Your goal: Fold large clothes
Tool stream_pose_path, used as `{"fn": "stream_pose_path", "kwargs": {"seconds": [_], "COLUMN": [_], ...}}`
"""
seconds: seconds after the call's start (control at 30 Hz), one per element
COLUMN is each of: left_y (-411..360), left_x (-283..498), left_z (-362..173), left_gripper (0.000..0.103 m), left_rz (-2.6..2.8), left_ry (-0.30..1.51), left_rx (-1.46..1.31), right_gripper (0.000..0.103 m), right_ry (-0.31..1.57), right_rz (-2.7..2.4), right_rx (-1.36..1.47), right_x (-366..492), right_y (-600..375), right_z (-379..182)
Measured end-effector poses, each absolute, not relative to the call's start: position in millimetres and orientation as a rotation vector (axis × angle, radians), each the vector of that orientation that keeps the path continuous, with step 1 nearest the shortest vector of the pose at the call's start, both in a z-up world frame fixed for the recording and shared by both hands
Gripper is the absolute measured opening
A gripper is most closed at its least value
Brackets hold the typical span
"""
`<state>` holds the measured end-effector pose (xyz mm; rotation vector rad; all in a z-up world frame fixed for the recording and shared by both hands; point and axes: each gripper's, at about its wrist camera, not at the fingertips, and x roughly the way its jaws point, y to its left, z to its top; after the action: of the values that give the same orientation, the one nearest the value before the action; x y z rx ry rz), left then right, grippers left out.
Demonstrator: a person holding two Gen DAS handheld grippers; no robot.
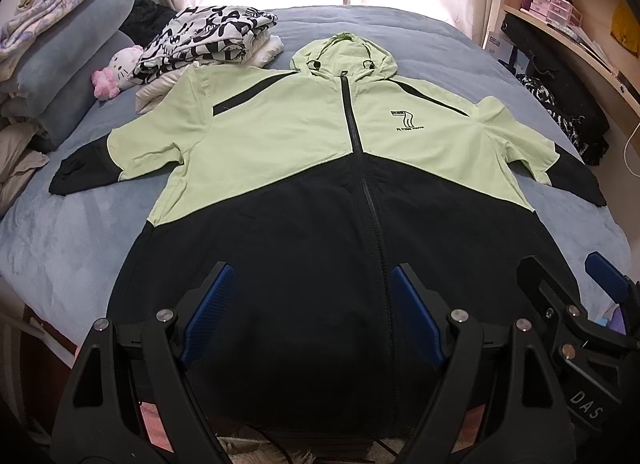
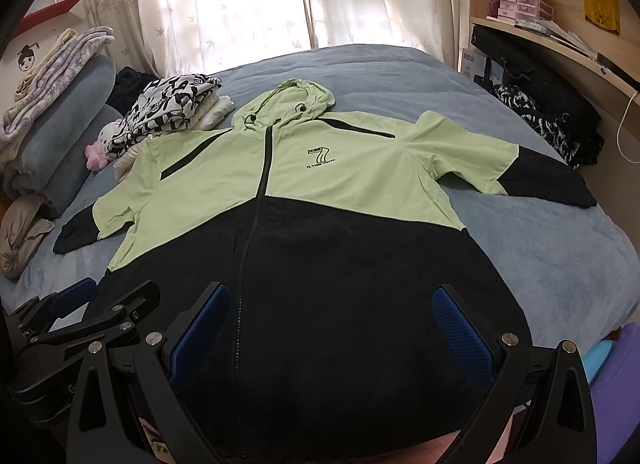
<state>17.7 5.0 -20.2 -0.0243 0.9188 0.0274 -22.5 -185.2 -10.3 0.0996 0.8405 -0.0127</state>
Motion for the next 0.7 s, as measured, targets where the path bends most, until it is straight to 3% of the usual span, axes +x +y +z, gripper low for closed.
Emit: {"fn": "stream_pose_path", "kwargs": {"seconds": [0.7], "left_y": [-31], "left_x": [69], "left_z": [21], "left_gripper": [0.079], "left_rz": [0.005], "left_ry": [0.845], "left_rx": [0.059], "right_gripper": [0.103], "right_ry": [0.801], "right_rz": [0.032], "right_rx": [0.086], "right_x": [39], "right_y": [-223], "right_z": [31]}}
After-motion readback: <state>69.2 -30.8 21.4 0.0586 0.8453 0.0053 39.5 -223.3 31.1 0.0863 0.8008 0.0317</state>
